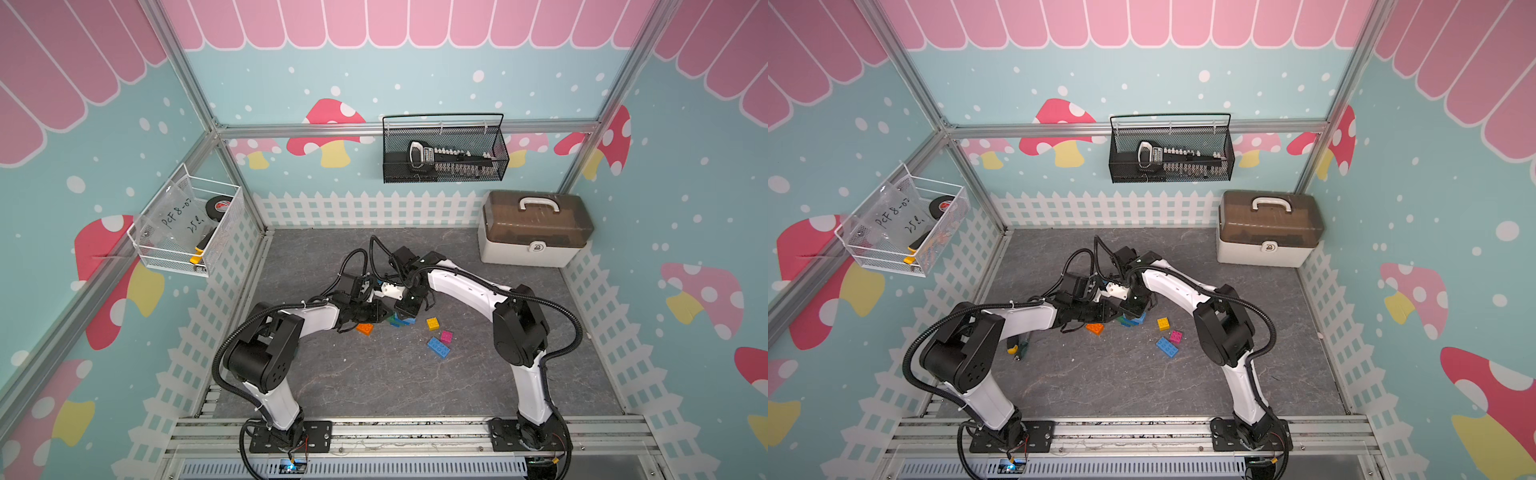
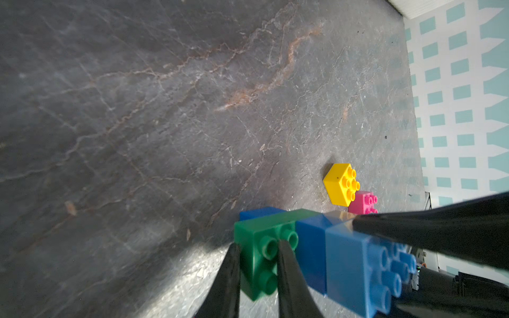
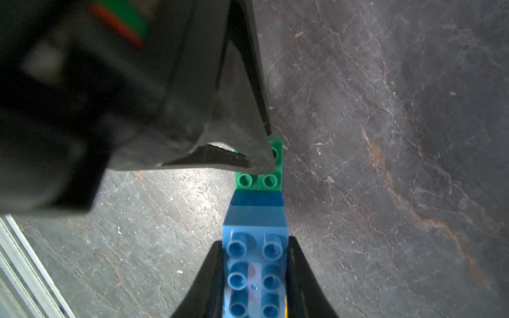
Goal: Assemble a heart with lego
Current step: Assemble the lego brick with the lego brick.
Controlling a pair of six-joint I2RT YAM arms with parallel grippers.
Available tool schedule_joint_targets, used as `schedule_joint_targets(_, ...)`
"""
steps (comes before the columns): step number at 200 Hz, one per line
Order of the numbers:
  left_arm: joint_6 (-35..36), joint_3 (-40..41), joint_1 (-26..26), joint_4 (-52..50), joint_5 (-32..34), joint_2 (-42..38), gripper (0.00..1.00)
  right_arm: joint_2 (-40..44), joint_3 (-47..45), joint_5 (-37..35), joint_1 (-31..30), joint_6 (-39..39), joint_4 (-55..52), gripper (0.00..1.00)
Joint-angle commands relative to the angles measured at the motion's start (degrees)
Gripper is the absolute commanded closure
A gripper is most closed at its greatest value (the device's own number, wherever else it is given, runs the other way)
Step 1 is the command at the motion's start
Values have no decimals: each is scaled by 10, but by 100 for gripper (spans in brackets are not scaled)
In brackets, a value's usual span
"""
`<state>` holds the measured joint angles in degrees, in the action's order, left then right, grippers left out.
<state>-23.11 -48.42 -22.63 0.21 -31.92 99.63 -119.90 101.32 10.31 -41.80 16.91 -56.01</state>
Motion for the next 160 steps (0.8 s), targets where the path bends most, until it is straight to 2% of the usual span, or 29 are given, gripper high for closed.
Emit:
schedule_joint_targets(1, 11, -5, -1, -23, 8, 14, 80, -80, -28, -22, -7, 0, -23, 79)
schedule_joint_targets(24, 11, -4, -1, -23, 8, 14, 80, -91, -18, -29, -7, -5, -32, 78)
schedule_joint_targets(53, 12, -4, -1, -23, 9, 11, 80, -59, -18, -5, 1, -34, 3, 68)
schedule_joint_targets(115, 13, -2, -1, -24, 12, 6, 79, 80, -91, 68, 38, -91, 105, 45)
schedule_joint_targets(141, 13, -1, -1, -22, 12, 6, 79, 161, -149, 88, 58, -123, 158, 40)
schedule_joint_targets(160, 13, 0, -1, -22, 12, 4, 79, 220, -196, 73, 67, -149, 182, 38)
